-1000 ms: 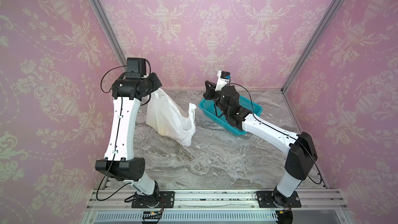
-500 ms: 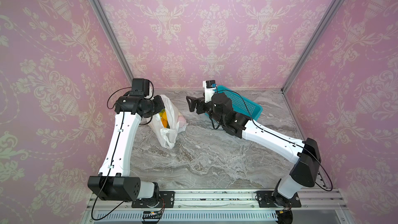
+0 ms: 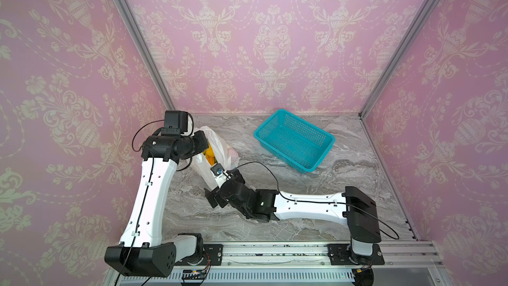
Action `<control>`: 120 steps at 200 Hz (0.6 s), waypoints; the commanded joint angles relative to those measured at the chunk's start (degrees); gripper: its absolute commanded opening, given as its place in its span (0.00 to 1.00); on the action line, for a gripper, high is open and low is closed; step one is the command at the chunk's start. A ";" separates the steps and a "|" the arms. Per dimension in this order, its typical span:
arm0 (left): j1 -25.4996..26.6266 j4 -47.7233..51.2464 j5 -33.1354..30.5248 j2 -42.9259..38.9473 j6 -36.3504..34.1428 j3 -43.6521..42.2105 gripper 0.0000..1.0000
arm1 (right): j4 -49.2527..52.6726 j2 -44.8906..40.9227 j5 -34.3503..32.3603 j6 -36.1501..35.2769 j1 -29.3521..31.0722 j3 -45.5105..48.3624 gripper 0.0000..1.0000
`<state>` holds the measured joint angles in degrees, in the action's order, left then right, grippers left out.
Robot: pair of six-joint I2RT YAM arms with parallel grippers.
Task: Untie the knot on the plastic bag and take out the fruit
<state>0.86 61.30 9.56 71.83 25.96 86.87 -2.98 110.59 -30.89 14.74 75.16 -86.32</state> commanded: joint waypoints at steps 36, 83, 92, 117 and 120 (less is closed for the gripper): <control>-0.47 -0.04 -0.86 -3.48 -1.97 -2.37 0.00 | -2.55 2.77 -18.52 -0.51 -3.48 -0.74 0.99; -0.51 -0.97 1.14 -7.12 -1.13 -5.88 0.00 | -6.93 -2.51 -12.13 0.36 -7.99 5.44 0.17; -0.44 -1.25 1.90 -7.85 -1.08 -6.87 0.00 | -7.62 -3.65 -10.50 0.31 -9.15 6.10 0.07; -0.50 -2.13 2.82 -7.85 -1.41 -7.46 0.00 | -4.51 -5.55 -1.57 2.91 -15.07 3.47 0.00; -0.51 -1.95 2.69 -7.39 -1.50 -7.08 0.00 | -4.01 -5.45 -0.57 3.23 -15.77 2.68 0.00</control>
<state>0.84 60.07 10.63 64.16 25.76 79.77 -7.18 108.38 -39.68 15.44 64.07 -80.88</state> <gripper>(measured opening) 0.046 0.047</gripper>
